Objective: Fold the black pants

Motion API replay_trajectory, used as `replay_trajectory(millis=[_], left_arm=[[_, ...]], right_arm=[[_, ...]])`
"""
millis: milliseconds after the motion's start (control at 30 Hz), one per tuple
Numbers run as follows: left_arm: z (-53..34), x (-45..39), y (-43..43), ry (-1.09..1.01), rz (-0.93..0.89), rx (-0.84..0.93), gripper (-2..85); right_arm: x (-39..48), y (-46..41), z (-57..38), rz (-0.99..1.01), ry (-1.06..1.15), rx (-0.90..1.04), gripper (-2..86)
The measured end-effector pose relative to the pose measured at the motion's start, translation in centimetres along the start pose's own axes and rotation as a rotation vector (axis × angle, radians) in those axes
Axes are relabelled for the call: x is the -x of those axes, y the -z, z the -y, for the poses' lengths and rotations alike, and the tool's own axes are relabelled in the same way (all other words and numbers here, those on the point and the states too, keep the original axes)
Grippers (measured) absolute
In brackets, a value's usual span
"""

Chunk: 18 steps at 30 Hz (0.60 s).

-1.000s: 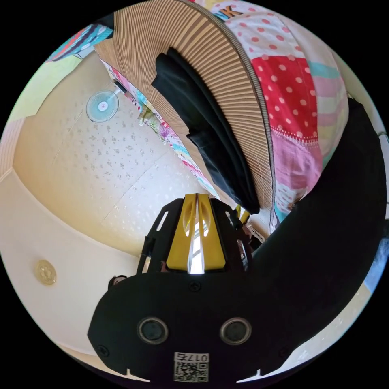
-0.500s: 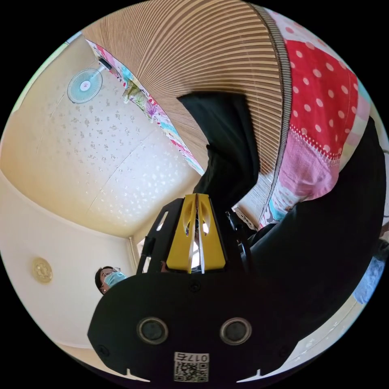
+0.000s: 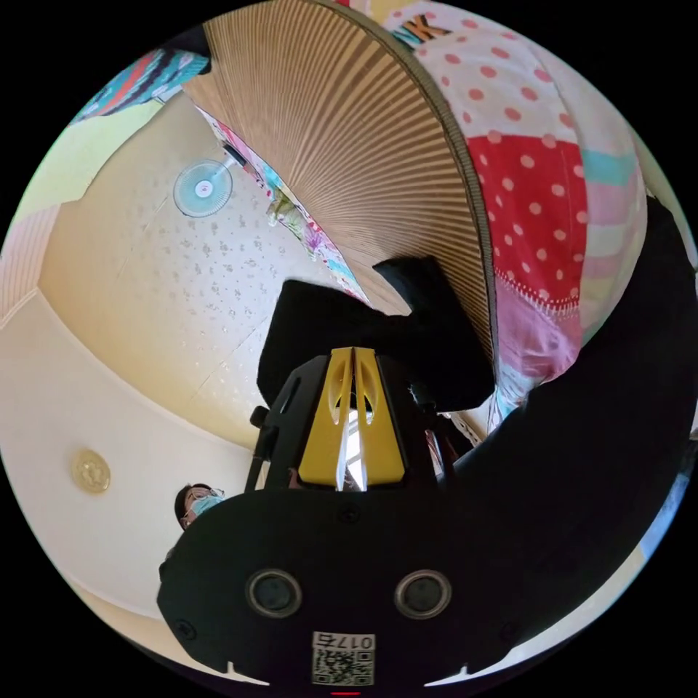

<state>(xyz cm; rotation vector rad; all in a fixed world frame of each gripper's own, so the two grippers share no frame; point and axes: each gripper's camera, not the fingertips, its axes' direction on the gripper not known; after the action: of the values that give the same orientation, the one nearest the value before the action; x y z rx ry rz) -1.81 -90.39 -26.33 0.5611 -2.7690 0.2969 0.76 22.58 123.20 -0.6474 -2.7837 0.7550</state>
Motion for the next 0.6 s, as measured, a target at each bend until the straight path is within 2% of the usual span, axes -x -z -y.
replay_trajectory(millis=[67,167,233,333,400,467,500,600], left_arm=[[-0.2,0.3,-1.3,0.029,-0.062,0.007,7.9],[-3.9,3.2,-2.1,0.260,-0.005,-0.033,11.2],[-9.0,7.3,-1.8,0.551,0.055,-0.094,16.6],[-15.8,11.8,-1.6,0.879,0.105,-0.198,22.0],[-18.6,13.7,-2.3,0.988,0.076,-0.241,22.9],[-20.0,15.3,-3.8,1.028,-0.042,-0.260,22.9],[-20.3,16.2,-5.2,1.033,-0.135,-0.246,22.0],[-20.5,16.3,-6.5,1.062,-0.231,-0.286,15.4]], right_arm=[[0.2,1.7,-0.2,0.015,0.012,-0.028,0.4],[-0.2,4.6,-0.7,0.028,0.010,-0.069,0.5],[-0.8,6.9,-1.2,0.033,0.003,-0.108,0.6],[-1.8,9.3,-2.0,0.068,0.000,-0.162,1.2],[-2.5,10.3,-2.4,0.099,-0.003,-0.186,1.8],[-3.1,10.9,-2.6,0.127,-0.005,-0.197,3.0],[-3.4,11.2,-2.6,0.139,-0.010,-0.194,4.2],[-3.7,11.4,-2.3,0.118,-0.030,-0.150,9.1]])
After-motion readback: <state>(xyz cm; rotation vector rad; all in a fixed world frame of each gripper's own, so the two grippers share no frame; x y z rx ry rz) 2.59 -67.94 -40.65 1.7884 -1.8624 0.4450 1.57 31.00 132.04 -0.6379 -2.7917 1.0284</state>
